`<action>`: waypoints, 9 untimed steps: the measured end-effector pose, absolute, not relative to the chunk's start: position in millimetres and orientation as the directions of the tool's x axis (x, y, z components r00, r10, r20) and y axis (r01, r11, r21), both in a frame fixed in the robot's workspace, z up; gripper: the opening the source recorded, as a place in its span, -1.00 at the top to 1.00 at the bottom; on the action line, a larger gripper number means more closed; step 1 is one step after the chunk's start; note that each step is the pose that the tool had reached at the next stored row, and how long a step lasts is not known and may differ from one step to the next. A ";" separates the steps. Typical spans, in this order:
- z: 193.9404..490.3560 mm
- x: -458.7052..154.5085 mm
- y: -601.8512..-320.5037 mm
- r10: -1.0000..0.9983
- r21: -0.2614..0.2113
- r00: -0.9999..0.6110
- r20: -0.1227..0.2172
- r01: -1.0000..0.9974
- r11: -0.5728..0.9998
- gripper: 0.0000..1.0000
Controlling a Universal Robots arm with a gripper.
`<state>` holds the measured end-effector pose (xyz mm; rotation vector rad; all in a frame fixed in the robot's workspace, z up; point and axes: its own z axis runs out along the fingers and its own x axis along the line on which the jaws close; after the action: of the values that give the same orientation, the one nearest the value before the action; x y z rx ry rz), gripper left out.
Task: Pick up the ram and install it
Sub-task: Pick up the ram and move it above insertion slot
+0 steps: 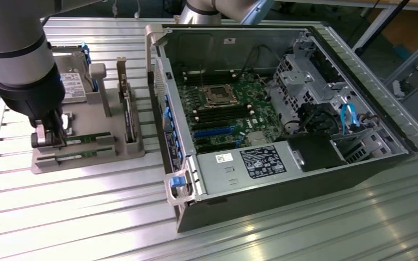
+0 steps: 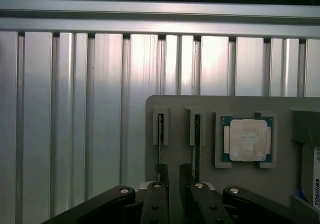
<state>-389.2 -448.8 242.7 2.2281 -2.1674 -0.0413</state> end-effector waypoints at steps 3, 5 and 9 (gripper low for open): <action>242.7 -389.6 -452.1 -1.000 0.042 0.028 0.004 -0.999 -0.027 0.52; 242.6 -389.8 -454.3 -1.000 0.042 0.028 0.004 -0.999 -0.027 0.52; 242.6 -389.8 -455.5 -1.000 0.042 0.028 0.004 -0.999 -0.027 0.52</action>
<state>-389.8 -455.5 242.6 2.2280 -2.1674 -0.0414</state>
